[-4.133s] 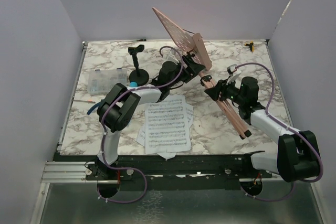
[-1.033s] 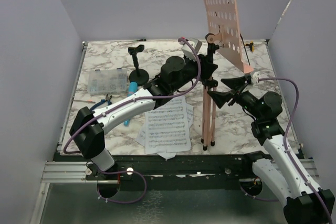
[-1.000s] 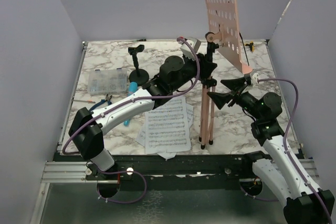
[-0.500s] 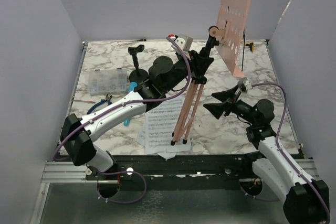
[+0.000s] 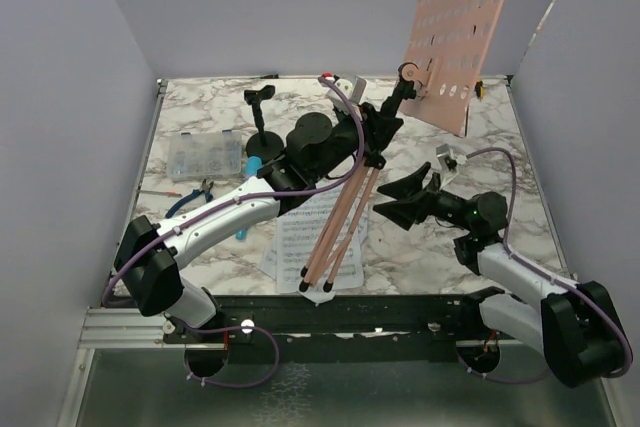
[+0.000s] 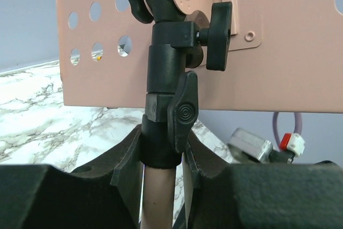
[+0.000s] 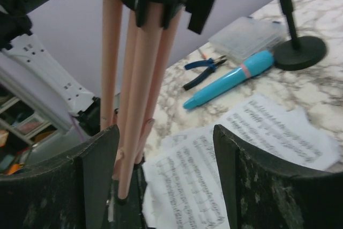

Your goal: Set up the instrument practice props

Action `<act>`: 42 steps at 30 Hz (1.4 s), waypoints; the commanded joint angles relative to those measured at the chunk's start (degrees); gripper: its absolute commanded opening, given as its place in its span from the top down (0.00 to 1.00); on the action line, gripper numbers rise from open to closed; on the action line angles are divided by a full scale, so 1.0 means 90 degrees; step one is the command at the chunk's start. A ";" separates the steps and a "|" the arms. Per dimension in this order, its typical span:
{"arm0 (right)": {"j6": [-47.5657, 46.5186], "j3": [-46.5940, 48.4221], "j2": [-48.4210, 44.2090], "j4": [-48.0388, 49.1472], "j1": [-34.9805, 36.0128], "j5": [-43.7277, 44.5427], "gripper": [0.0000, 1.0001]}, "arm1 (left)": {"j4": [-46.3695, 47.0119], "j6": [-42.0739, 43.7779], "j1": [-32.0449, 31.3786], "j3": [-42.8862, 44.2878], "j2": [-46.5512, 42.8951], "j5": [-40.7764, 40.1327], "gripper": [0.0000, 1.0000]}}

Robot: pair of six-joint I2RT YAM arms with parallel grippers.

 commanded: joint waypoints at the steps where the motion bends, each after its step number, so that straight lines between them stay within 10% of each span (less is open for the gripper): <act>1: 0.0432 0.0246 0.0457 0.0951 0.0816 0.0419 0.25 | 0.1842 -0.0319 -0.0012 0.0270 -0.0547 -0.0151 1.00; 6: 0.0429 0.0495 0.1056 0.1278 0.1678 0.1253 0.31 | 0.1892 -0.0388 -0.0012 0.0154 -0.0583 -0.0222 1.00; 14: 0.0075 0.0953 0.1670 0.0550 0.1951 0.1787 0.99 | 0.1944 -0.0394 -0.0012 -0.0004 -0.0730 -0.0332 1.00; 30: -0.3174 0.2826 0.0410 -0.4492 0.1951 0.3695 0.99 | 0.1944 -0.0268 -0.0008 -0.0113 -0.1450 -0.0173 1.00; 42: -0.3962 0.2566 0.0576 -0.4197 0.1950 0.5498 0.99 | 0.1944 -0.0093 -0.0009 -0.0879 -0.1853 0.0165 1.00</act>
